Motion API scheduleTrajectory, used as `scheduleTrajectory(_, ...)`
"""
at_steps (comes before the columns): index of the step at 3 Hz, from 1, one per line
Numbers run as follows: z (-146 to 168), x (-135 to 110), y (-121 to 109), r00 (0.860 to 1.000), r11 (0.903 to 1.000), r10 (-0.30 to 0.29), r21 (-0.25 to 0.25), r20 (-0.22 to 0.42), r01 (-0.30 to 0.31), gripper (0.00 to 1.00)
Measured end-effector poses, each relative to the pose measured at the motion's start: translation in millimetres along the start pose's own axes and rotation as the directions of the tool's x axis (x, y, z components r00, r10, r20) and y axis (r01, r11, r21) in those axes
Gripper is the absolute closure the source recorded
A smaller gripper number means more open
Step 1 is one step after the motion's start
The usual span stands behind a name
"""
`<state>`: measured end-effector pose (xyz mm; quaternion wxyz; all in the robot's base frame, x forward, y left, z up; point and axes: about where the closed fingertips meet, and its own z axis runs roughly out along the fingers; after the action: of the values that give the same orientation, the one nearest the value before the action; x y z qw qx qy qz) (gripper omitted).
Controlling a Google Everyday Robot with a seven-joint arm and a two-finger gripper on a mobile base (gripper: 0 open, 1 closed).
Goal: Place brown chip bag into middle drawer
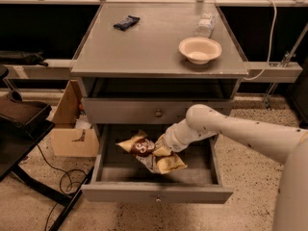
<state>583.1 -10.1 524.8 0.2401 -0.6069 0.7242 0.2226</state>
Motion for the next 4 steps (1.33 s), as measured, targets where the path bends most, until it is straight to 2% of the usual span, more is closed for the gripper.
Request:
scheduleTrajectory(1,19.0,26.3,-19.3,0.997,0.9962,0.062,0.065,-0.037,-0.059,1.00)
scheduleTrajectory(2,23.0,29.6,-28.3,0.996,0.9914,0.085,0.103,-0.031,-0.082,0.79)
scheduleTrajectory(4,23.1,29.6,-28.3,0.996,0.9914,0.085,0.103,-0.031,-0.082,0.33)
